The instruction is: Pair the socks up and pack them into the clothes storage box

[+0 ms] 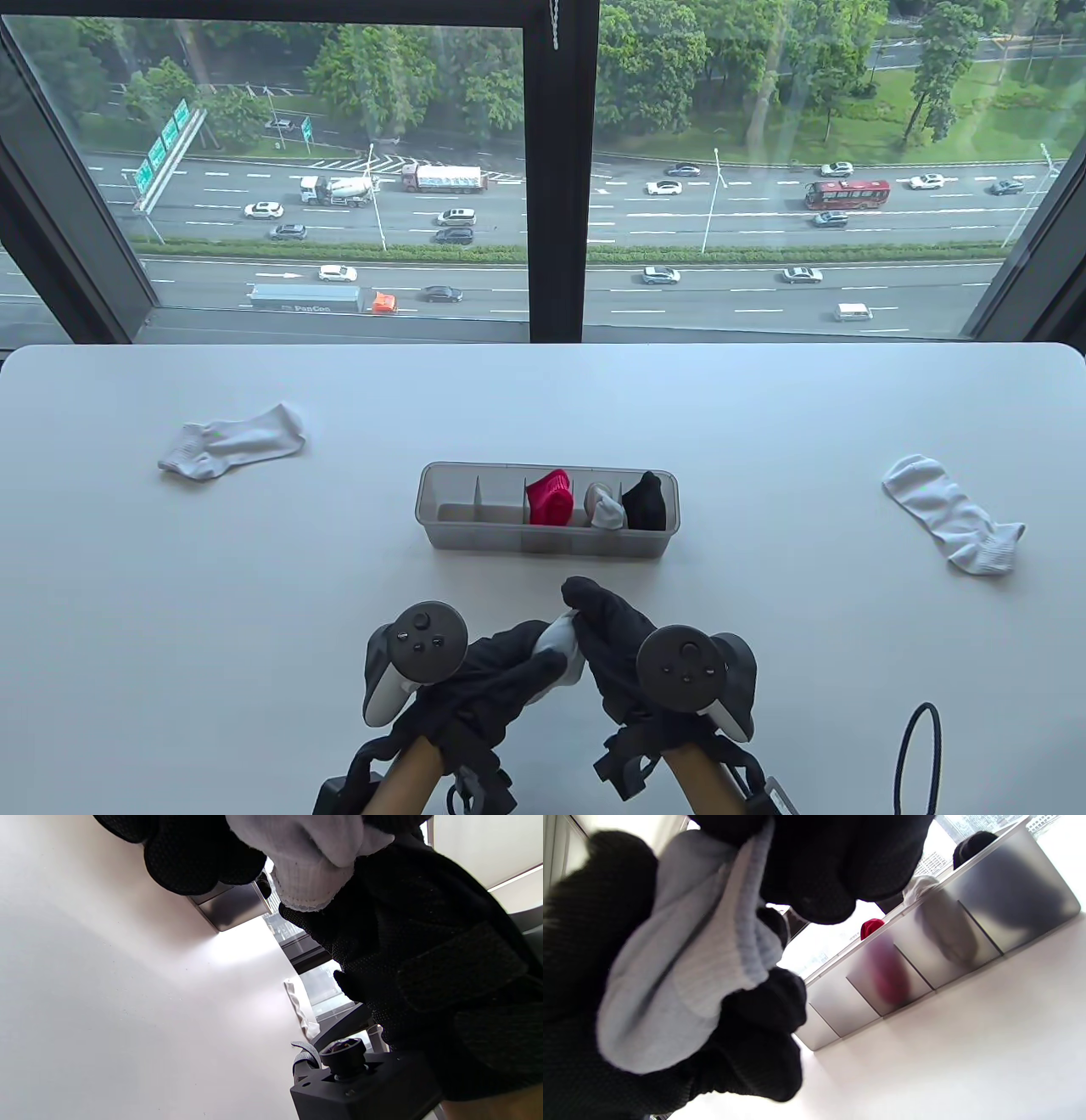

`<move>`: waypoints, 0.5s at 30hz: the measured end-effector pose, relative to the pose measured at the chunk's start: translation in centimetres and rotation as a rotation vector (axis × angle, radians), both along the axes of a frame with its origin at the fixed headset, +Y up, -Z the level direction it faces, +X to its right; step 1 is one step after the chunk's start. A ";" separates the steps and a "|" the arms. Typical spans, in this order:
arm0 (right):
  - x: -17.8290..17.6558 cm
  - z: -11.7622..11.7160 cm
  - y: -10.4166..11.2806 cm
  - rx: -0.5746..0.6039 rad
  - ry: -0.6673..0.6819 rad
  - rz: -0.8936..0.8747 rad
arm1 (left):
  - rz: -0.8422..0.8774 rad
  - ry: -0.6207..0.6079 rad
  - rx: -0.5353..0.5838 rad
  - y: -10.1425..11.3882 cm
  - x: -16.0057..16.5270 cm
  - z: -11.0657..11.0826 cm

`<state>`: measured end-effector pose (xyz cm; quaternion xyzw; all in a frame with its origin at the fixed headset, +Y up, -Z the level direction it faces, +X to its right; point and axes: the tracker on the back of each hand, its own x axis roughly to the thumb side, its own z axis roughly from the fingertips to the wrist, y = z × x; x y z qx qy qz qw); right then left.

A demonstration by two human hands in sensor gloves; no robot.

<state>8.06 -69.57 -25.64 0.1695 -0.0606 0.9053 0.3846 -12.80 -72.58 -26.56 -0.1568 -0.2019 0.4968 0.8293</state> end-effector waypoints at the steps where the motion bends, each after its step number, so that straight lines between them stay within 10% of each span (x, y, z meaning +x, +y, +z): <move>1: -0.1 0.0 -0.1 -0.020 0.007 -0.016 | -0.018 0.036 0.017 0.1 0.1 0.1; 15: -0.3 0.1 0.1 -0.130 0.203 -0.163 | 0.011 0.108 0.081 0.9 -0.4 0.0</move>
